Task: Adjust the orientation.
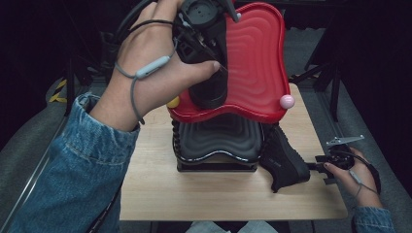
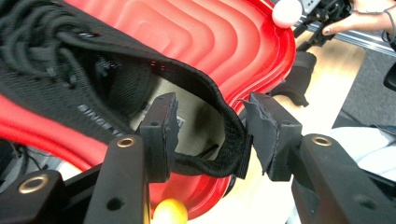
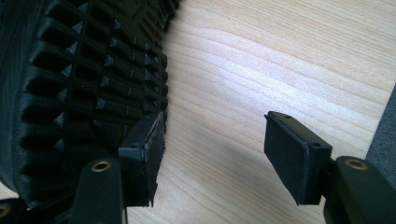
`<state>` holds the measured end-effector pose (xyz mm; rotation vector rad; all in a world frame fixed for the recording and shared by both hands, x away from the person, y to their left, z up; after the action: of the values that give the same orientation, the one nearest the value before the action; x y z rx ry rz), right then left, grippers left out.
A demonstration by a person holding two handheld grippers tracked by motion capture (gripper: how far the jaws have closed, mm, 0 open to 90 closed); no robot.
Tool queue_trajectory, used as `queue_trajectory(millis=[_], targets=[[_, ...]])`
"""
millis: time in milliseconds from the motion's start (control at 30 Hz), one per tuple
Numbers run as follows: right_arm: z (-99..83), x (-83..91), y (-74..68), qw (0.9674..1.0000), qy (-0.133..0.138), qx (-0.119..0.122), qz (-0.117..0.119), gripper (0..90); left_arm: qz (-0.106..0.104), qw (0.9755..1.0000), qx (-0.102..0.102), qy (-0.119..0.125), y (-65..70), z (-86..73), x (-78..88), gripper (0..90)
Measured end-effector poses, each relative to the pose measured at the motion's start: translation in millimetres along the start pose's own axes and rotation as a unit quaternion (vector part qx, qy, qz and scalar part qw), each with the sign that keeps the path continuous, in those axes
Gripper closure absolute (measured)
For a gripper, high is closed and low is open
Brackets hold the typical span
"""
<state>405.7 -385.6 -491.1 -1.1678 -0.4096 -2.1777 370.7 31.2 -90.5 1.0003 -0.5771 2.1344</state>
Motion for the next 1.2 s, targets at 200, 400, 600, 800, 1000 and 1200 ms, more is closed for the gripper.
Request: queue_trajectory(millis=[200,400,600,800,1000,1200], targets=[[-0.6,-0.1,-0.6,1.0,-0.001,0.001,0.0,38.8,-0.002,0.9998,0.012,0.018,-1.7,-6.8,14.2,52.8],[-1.1,-0.3,-0.4,1.0,-0.001,0.001,0.001,38.6,0.014,0.9993,0.02,0.029,-10.8,-14.6,29.6,52.5],[-1.7,-0.5,0.3,1.0,-0.002,0.0,0.0,38.6,0.028,0.9983,0.044,0.024,-28.8,-35.3,35.4,53.1],[-1.1,0.1,-0.2,1.0,-0.002,0.001,-0.002,38.6,0.03,0.9977,0.06,0.008,-40.7,-52.6,32.4,55.4],[-2.4,0.0,0.4,1.0,-0.005,-0.005,-0.002,38.6,0.038,0.9955,0.086,-0.014,-59.6,-80.1,22.9,55.4],[-2.4,1.0,1.1,1.0,-0.004,-0.003,-0.002,38.7,0.049,0.9939,0.094,-0.03,-73.5,-102.7,8.5,53.0]])
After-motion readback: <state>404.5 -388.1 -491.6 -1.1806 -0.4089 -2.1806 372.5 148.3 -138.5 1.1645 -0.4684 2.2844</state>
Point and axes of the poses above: each handheld gripper's, and its own axes: x roughly backward along the jaws, z roughly out of its top, y roughly to its right, the point moved 7 cm from there along -x, roughly forward along the jaws, and after that the axes turned 12 degrees about x, right-handed, at the moved point
